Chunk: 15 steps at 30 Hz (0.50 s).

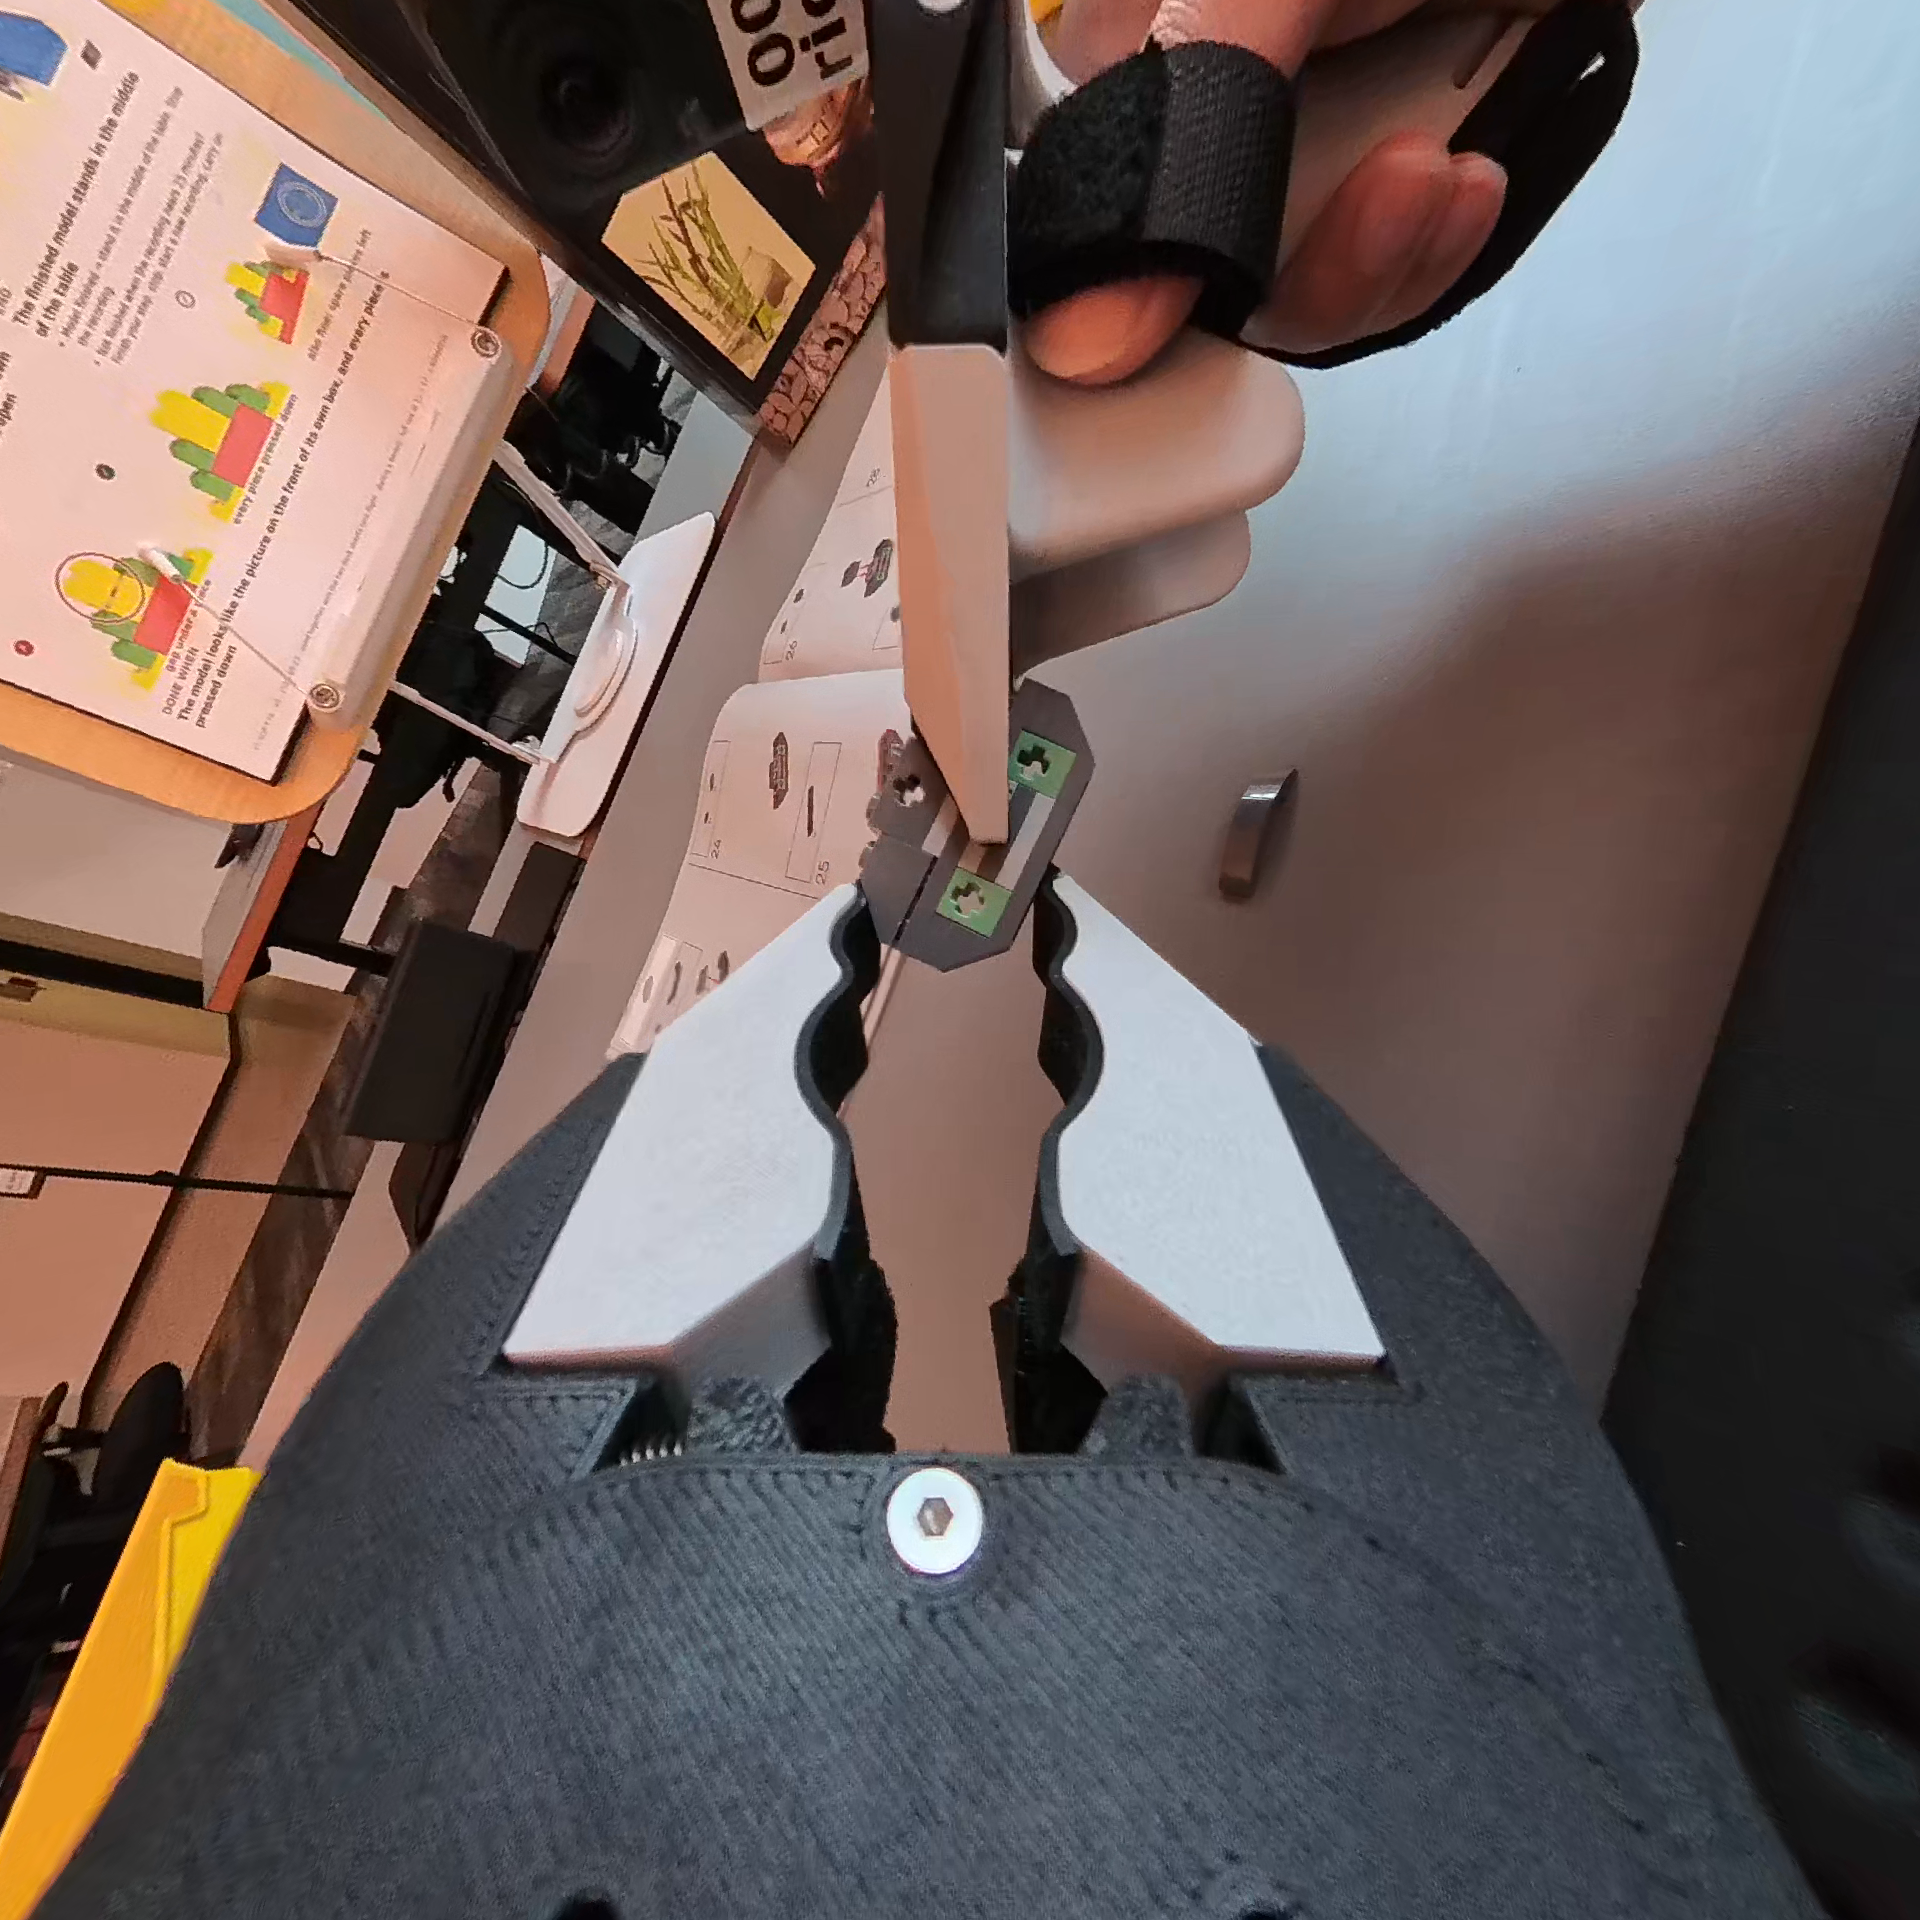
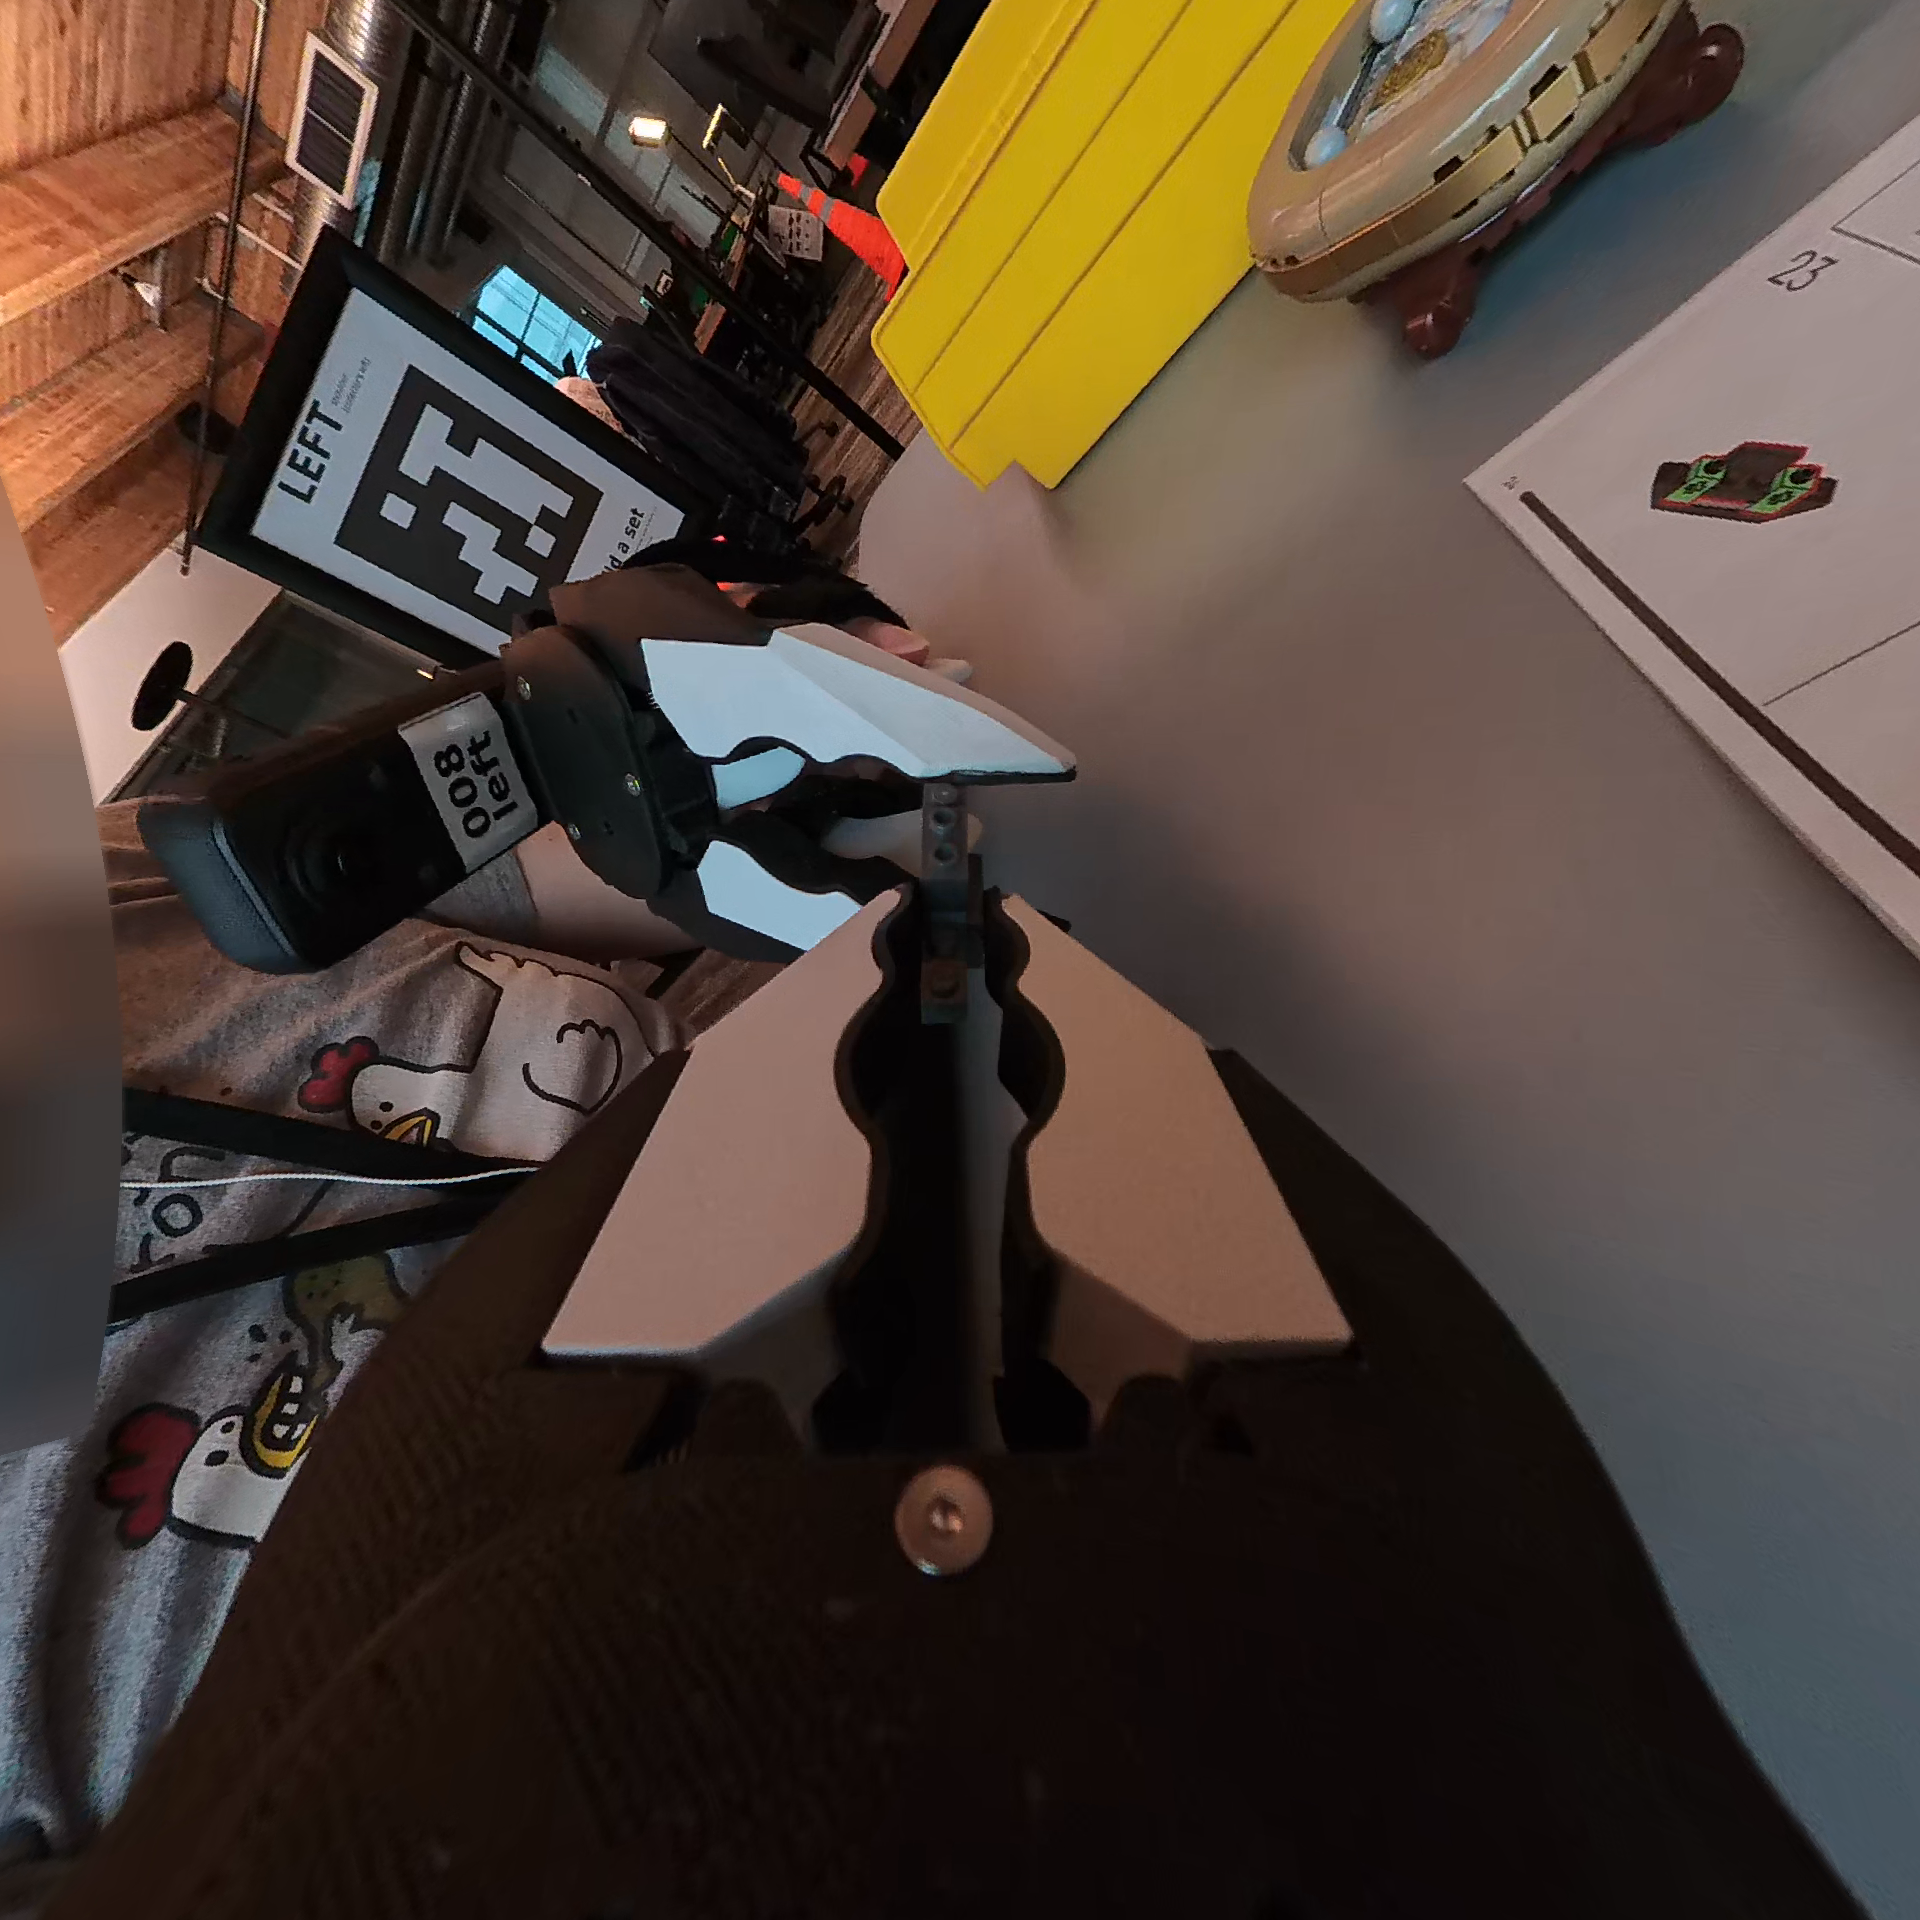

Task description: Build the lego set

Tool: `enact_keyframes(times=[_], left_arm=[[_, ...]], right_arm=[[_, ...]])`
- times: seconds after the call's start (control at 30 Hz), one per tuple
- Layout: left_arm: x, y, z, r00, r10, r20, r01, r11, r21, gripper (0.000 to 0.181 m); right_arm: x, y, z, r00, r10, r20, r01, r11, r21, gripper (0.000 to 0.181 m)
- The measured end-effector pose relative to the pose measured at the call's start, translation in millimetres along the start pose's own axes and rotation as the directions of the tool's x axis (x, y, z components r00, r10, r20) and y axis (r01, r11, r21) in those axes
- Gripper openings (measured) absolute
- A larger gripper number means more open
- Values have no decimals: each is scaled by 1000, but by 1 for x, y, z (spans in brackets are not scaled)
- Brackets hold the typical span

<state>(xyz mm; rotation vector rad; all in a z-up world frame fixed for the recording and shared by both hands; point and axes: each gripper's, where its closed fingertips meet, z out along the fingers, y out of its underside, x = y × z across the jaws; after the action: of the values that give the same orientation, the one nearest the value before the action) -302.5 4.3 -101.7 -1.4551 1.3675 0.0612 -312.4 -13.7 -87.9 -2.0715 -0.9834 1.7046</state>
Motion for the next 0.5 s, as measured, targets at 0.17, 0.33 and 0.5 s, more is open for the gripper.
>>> enact_keyframes(times=[0.17,0.33,0.5], left_arm=[[8,-5,0,997,-43,-65,48,997,65,29],[20,-5,-3,994,48,-101,-39,994,98,38],[27,-9,-7,988,111,-111,-96,986,133,31]], right_arm=[[-1,6,-2,1000,4,5,-4,999,-42,10],[0,16,-2,1000,4,-2,-4,995,-98,10],[3,27,-1,1000,8,-22,-11,987,-162,9]])
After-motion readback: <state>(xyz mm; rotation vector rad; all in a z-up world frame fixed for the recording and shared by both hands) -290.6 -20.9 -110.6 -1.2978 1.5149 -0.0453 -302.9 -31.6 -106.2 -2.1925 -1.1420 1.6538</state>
